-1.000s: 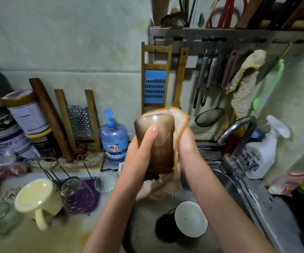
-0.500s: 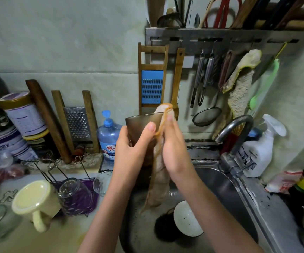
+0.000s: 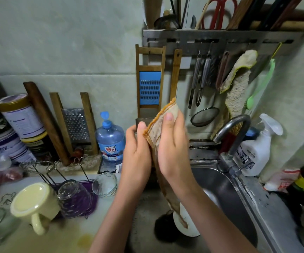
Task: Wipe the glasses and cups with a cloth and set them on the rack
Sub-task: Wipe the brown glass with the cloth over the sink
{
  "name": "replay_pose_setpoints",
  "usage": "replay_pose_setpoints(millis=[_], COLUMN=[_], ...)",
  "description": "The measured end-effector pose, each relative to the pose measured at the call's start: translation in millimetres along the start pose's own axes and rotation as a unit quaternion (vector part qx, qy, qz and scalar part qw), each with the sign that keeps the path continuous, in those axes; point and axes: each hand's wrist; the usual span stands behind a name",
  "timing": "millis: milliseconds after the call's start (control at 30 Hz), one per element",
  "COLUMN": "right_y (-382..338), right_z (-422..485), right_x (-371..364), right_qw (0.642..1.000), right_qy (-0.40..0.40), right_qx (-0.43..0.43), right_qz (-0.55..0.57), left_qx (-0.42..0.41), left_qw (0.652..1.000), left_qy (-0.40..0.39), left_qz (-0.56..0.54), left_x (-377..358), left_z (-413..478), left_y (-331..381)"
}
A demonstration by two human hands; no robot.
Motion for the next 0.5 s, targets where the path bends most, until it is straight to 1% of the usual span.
replay_pose_setpoints(millis=[67, 100, 167, 233, 267, 300, 333, 367, 400, 433, 467, 500], right_y=[1.3, 0.4, -0.3, 2.5, 3.2, 0.9, 0.0, 0.8, -0.4, 0.1, 2.6, 5.6], right_z=[-3.9, -7.2, -9.4, -1.1, 5.3, 12.5, 20.2, 27.5, 31.6, 33.3, 32.2, 28.6], right_x=[-1.2, -0.9, 0.8, 0.9, 1.6, 3.5, 6.2, 9.9, 13.9, 14.5, 12.3, 9.0], right_qw=[0.999, 0.999, 0.998, 0.994, 0.989, 0.978, 0.956, 0.925, 0.899, 0.886, 0.881, 0.888], right_qy=[0.002, -0.004, -0.029, -0.064, -0.08, -0.091, -0.101, -0.119, -0.142, -0.163, -0.157, -0.143], right_qx=[0.021, 0.032, 0.056, 0.036, 0.007, -0.042, -0.117, -0.189, -0.234, -0.252, -0.263, -0.261], right_qz=[-0.028, -0.035, 0.007, 0.076, 0.121, 0.181, 0.251, 0.308, 0.341, 0.354, 0.36, 0.349], left_qx=[0.054, 0.057, 0.032, 0.018, 0.023, 0.033, 0.049, 0.062, 0.068, 0.069, 0.072, 0.081], left_qw=[0.994, 0.991, 0.992, 0.994, 0.993, 0.992, 0.99, 0.988, 0.988, 0.987, 0.987, 0.986], left_qy=[-0.041, -0.05, -0.046, -0.025, -0.025, -0.03, -0.038, -0.048, -0.058, -0.062, -0.056, -0.04], left_qz=[-0.084, -0.114, -0.111, -0.108, -0.115, -0.12, -0.126, -0.13, -0.129, -0.13, -0.133, -0.142], left_x=[-1.9, -1.4, -1.3, -0.2, 0.4, 1.3, 1.8, 2.2, 1.9, 1.9, 1.7, 1.2], left_z=[0.0, -0.8, -3.7, -5.6, -7.5, -8.2, -8.9, -8.8, -8.8, -8.1, -7.2, -5.7], left_y=[-0.9, -2.2, 2.8, 3.4, 4.1, 4.3, 5.3, 5.6, 5.9, 4.9, 3.6, 2.7])
Point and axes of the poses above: each hand's wrist, its own z-axis towards the middle knuckle, its own x-axis out of the back of the hand, y = z × x, and after that the axes turned 4 degrees about -x, right-handed
